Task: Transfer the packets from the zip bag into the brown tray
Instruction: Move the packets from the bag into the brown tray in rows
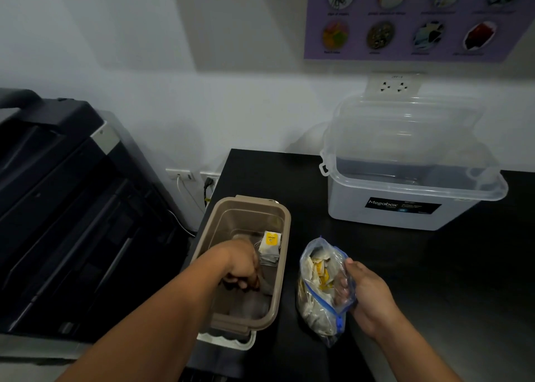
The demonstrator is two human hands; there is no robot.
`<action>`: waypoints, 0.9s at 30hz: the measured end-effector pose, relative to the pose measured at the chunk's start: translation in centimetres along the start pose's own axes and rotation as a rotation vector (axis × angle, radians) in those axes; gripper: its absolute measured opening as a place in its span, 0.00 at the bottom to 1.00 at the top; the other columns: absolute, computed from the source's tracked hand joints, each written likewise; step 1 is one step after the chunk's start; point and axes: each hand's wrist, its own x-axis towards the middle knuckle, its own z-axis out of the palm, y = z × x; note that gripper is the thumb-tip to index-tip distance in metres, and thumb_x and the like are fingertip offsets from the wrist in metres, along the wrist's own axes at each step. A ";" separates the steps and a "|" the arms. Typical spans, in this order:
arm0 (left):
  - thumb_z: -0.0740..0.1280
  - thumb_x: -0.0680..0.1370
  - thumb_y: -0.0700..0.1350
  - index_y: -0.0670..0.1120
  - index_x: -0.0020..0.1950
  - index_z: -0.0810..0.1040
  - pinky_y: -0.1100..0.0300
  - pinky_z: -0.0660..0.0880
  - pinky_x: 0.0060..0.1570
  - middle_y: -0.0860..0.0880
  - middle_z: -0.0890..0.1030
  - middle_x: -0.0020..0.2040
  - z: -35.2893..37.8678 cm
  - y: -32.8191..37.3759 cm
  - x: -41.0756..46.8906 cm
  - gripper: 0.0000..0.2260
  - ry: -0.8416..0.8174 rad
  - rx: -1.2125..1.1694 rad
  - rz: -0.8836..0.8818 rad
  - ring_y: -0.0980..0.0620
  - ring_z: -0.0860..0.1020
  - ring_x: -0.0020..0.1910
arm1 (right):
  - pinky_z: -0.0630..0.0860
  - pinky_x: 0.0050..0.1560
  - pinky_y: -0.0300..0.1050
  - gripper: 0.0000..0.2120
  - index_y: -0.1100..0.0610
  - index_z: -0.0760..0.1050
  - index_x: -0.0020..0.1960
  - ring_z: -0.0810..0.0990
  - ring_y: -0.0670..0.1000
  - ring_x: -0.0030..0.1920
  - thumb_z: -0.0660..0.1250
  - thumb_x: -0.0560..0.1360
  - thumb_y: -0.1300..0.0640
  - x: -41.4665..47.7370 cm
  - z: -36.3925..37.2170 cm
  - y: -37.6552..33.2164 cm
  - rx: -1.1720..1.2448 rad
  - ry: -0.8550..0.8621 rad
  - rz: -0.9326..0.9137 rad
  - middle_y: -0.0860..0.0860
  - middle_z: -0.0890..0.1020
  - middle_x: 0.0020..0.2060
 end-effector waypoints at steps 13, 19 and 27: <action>0.66 0.80 0.39 0.40 0.54 0.84 0.68 0.63 0.21 0.46 0.77 0.33 0.7 1.2 -0.4 0.08 0.085 -0.092 -0.119 0.53 0.66 0.22 | 0.80 0.56 0.60 0.20 0.72 0.73 0.65 0.79 0.68 0.53 0.61 0.85 0.55 0.3 0.1 0.3 0.002 -0.012 -0.010 0.69 0.79 0.52; 0.71 0.75 0.46 0.41 0.45 0.82 0.58 0.77 0.35 0.44 0.83 0.35 1.3 0.7 0.2 0.07 0.234 0.116 -0.164 0.48 0.79 0.29 | 0.82 0.54 0.60 0.15 0.64 0.79 0.60 0.87 0.64 0.53 0.60 0.85 0.55 0.3 0.0 0.2 -0.028 -0.005 0.006 0.63 0.87 0.52; 0.69 0.79 0.41 0.42 0.36 0.72 0.56 0.75 0.44 0.47 0.72 0.30 2.1 2.8 -0.5 0.13 0.156 0.338 -0.148 0.51 0.71 0.27 | 0.71 0.52 0.55 0.22 0.72 0.70 0.66 0.70 0.62 0.54 0.62 0.84 0.54 0.0 -0.1 0.2 0.131 -0.034 0.032 0.63 0.75 0.52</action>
